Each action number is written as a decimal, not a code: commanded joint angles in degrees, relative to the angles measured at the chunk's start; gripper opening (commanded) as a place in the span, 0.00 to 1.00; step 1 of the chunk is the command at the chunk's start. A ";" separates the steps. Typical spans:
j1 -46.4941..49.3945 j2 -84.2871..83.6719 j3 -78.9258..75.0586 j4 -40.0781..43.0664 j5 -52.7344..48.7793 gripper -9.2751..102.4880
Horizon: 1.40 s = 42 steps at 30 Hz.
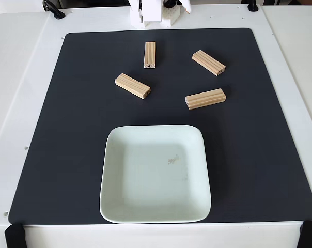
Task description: Pick up the wooden block and place them on the plate.
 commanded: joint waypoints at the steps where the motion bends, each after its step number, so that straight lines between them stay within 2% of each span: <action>1: 0.62 -0.09 0.97 0.35 -0.44 0.55; 13: -0.18 0.97 12.22 -0.18 -0.35 0.55; 22: -1.05 0.00 16.61 -15.56 -2.11 0.55; 30: 0.97 -0.53 16.70 -19.25 -4.66 0.55; 39: 1.23 -11.69 16.17 -28.12 -4.57 0.55; 42: 1.23 -12.30 16.00 -28.48 -4.57 0.55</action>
